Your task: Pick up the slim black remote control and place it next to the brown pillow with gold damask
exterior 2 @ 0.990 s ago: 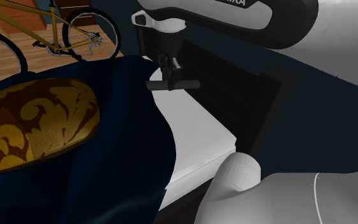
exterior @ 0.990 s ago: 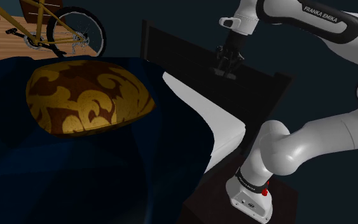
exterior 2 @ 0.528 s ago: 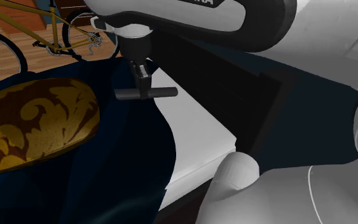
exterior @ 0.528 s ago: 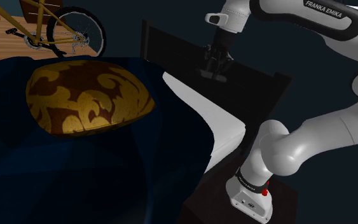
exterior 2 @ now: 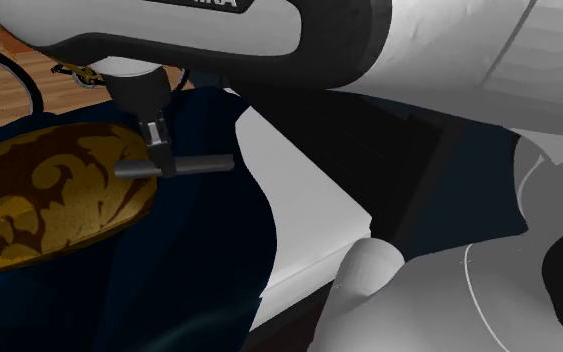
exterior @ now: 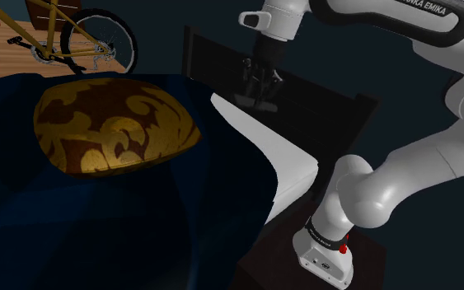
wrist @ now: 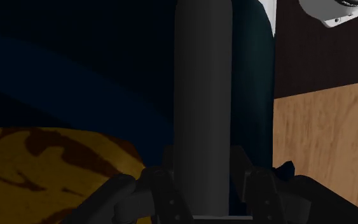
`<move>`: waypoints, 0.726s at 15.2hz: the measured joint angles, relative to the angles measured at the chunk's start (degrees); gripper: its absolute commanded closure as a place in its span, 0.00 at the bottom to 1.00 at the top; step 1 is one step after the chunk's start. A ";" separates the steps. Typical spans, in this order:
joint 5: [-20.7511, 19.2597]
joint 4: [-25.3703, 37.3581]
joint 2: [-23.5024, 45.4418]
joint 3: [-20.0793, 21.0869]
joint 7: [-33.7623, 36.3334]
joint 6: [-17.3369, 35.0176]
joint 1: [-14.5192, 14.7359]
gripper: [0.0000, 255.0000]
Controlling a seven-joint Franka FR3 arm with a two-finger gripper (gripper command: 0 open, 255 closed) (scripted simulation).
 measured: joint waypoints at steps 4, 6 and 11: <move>1.73 3.19 4.25 4.21 5.08 0.94 1.30 1.00; 2.38 6.24 7.06 6.45 7.84 0.67 1.92 1.00; 2.80 12.87 14.20 11.26 13.99 1.06 3.13 1.00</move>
